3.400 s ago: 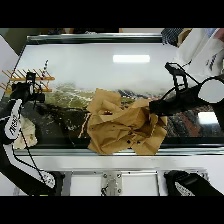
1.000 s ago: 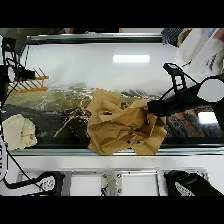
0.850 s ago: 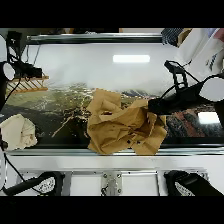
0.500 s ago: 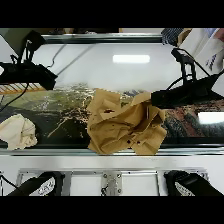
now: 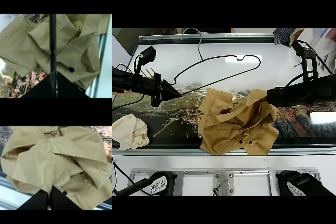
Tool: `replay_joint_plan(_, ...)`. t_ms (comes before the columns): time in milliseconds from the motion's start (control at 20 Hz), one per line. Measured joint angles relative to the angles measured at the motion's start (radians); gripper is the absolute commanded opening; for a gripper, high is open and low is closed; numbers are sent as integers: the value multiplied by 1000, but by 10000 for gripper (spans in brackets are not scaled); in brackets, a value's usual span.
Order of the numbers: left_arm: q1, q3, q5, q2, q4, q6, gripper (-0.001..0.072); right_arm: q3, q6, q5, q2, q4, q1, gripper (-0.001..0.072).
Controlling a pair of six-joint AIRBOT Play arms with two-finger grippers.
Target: Fold the clothes and pants, and hang the long-sleeved shirts on hangers.
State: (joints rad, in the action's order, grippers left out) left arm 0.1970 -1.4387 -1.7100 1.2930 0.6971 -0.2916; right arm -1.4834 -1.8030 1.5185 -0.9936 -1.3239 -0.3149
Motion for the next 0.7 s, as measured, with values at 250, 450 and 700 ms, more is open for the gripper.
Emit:
replay_joint_plan(250,35,19,-90,43,-28,195,11,0,-13,1,6,0,30,20)
replay_joint_plan(450,41,98,-113,21,-36,304,11,0,-23,1,6,-1,103,21)
replay_joint_plan(700,34,224,-115,-8,-37,353,11,0,-24,1,2,-3,179,20)
